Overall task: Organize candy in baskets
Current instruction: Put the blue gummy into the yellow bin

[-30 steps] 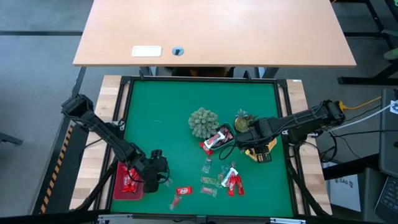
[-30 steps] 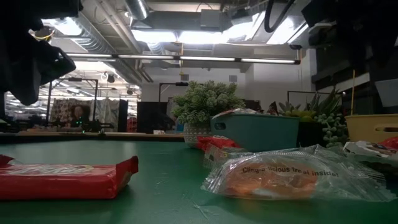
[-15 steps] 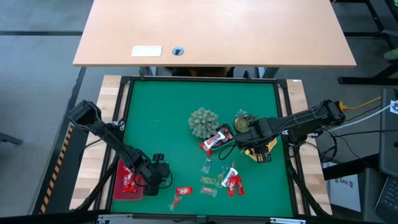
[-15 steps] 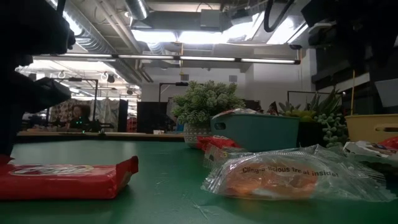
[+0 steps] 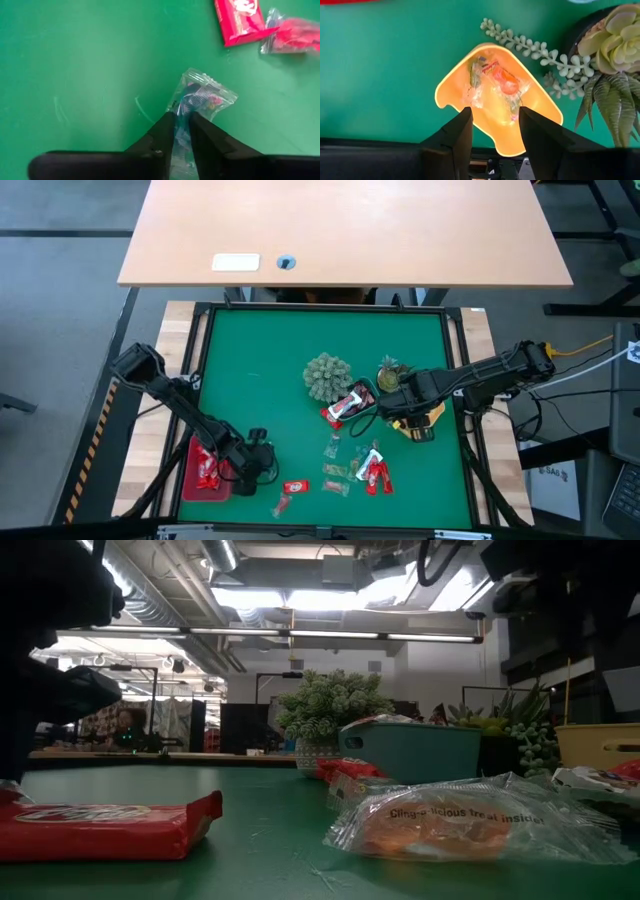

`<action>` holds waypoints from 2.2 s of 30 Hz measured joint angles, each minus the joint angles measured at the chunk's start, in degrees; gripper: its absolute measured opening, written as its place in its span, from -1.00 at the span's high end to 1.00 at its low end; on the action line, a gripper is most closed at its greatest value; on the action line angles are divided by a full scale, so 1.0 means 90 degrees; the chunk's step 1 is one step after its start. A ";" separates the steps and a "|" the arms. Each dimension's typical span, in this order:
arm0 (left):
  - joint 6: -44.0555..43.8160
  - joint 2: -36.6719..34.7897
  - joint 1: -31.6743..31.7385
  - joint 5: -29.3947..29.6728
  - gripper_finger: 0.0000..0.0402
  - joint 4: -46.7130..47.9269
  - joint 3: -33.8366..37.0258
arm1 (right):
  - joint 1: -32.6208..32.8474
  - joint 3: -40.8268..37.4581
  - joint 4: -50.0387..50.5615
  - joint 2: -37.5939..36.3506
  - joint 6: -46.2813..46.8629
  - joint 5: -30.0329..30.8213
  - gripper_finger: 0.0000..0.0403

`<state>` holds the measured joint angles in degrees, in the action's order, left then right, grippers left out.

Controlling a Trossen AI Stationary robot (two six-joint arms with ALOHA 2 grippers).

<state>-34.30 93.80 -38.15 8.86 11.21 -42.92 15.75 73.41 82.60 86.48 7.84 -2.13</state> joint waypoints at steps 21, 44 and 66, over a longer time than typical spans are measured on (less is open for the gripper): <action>0.0004 0.0022 0.0555 0.1309 0.89 -0.0433 -0.0912 | 0.0000 0.0002 -0.3280 0.0000 -0.0023 -0.0121 0.20; 0.0045 0.0010 0.2189 0.1578 0.89 -0.3569 -0.1197 | 0.0000 0.0002 -0.5548 0.0000 -0.2224 0.0067 0.20; 0.0044 0.0007 0.2293 0.1358 0.89 -0.3874 -0.1195 | -0.0002 0.0002 -0.5673 0.0000 -0.2599 0.0325 0.92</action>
<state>-33.91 93.87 -17.52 21.08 -23.66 -53.67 15.73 73.43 31.55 86.48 -15.55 0.80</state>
